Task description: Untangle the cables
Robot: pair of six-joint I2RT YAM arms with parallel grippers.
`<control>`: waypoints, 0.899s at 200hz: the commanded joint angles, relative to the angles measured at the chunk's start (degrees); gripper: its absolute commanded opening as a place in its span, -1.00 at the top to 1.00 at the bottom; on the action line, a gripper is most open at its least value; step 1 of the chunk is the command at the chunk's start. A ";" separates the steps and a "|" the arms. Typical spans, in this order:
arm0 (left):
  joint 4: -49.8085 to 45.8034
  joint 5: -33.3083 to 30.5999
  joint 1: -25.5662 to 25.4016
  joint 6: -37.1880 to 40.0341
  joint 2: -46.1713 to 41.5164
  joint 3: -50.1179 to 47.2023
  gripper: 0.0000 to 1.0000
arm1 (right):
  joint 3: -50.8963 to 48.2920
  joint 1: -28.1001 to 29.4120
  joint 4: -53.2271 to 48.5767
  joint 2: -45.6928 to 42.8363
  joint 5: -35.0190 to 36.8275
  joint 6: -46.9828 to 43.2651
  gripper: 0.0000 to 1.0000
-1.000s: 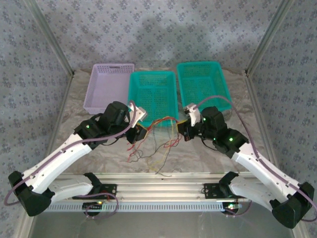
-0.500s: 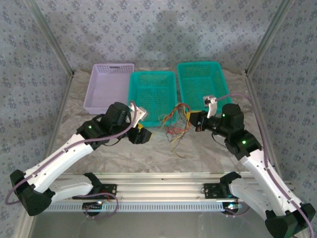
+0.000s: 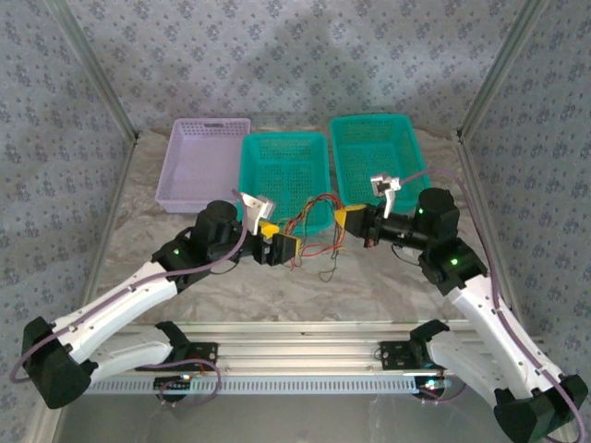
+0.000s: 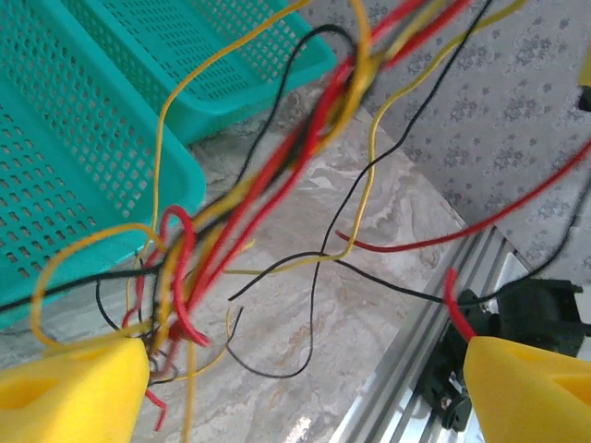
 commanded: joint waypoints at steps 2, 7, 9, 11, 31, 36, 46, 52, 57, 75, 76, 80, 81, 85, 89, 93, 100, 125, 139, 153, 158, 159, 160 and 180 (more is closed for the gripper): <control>0.12 -4.26 -0.27 0.50 1.81 -0.05 -0.73 | 2.83 0.68 3.74 -0.61 -4.83 1.87 1.00; -0.34 -4.90 -0.27 0.72 2.31 -0.05 -0.72 | 3.06 0.79 3.88 -0.62 -5.20 1.94 1.00; -0.52 -5.09 -0.27 0.82 2.51 -0.03 -0.71 | 3.10 0.85 3.90 -0.69 -5.25 1.93 1.00; -0.63 -5.30 -0.27 0.98 2.69 -0.02 -0.69 | 3.28 0.93 3.79 -0.74 -5.22 1.96 1.00; -2.30 -8.27 -0.30 1.62 4.63 0.33 -0.60 | 4.07 1.21 3.47 -0.68 -6.42 1.93 1.00; -2.40 -8.89 -0.28 1.82 4.94 0.33 -0.57 | 4.27 1.34 3.17 -0.66 -6.64 1.88 1.00; -2.24 -9.63 -0.28 1.72 5.53 0.25 -0.53 | 4.51 1.58 3.31 -0.64 -7.38 2.06 1.00; -2.04 -9.77 -0.29 1.68 5.88 0.26 -0.48 | 4.59 1.80 3.31 -0.64 -7.63 2.12 1.00; -2.02 -9.86 -0.28 1.68 6.17 0.40 -0.42 | 4.81 1.83 3.03 -0.64 -7.56 2.05 1.00; -1.37 -10.07 -0.35 1.50 6.72 0.59 -0.15 | 5.09 2.09 2.68 -0.62 -7.65 1.88 1.00; -1.39 -10.15 -0.31 1.50 6.77 0.59 -0.12 | 5.11 2.05 2.56 -0.64 -7.56 1.79 1.00; -1.52 -10.53 -0.33 1.42 6.82 0.74 -0.03 | 5.25 2.09 2.27 -0.66 -7.32 1.56 1.00; -1.55 -10.64 -0.30 1.46 6.82 0.75 0.00 | 5.28 2.09 2.22 -0.70 -7.21 1.50 1.00; -1.70 -11.02 -0.28 1.49 6.82 0.84 0.08 | 5.37 2.02 1.84 -0.70 -6.97 1.34 1.00; -1.76 -11.23 -0.30 1.57 6.76 0.86 0.16 | 5.48 2.05 1.47 -0.70 -6.82 0.96 1.00; -2.02 -11.55 -0.27 1.73 6.67 0.94 0.23 | 5.71 2.08 0.70 -0.80 -6.23 0.53 1.00; -2.71 -12.28 -0.32 1.85 6.44 1.18 0.42 | 6.48 2.09 -1.59 -1.09 -3.19 -0.41 1.00; -5.18 -13.87 -0.28 1.76 4.03 0.77 1.00 | 8.24 1.38 -9.75 -2.36 9.18 -2.64 1.00; -7.88 -13.70 -0.38 1.81 2.74 0.86 1.00 | 9.04 0.11 -12.76 -2.98 15.72 -2.90 1.00; -11.46 -14.64 -0.38 1.94 1.72 1.10 1.00 | 9.61 -1.40 -13.76 -4.04 18.87 -2.80 1.00; -12.75 -14.72 -0.42 2.10 1.37 1.12 1.00 | 9.74 -1.86 -13.71 -4.39 19.32 -2.66 1.00; -12.88 -14.71 -0.39 2.11 1.33 1.16 1.00 | 9.77 -1.99 -13.72 -4.46 19.47 -2.63 1.00; -13.16 -14.71 -0.42 2.15 1.26 1.19 1.00 | 9.85 -2.29 -13.75 -4.51 19.73 -2.50 1.00; -18.38 -15.23 -0.36 2.15 0.01 1.78 1.00 | 11.20 -4.28 -15.45 -4.72 22.02 -2.49 1.00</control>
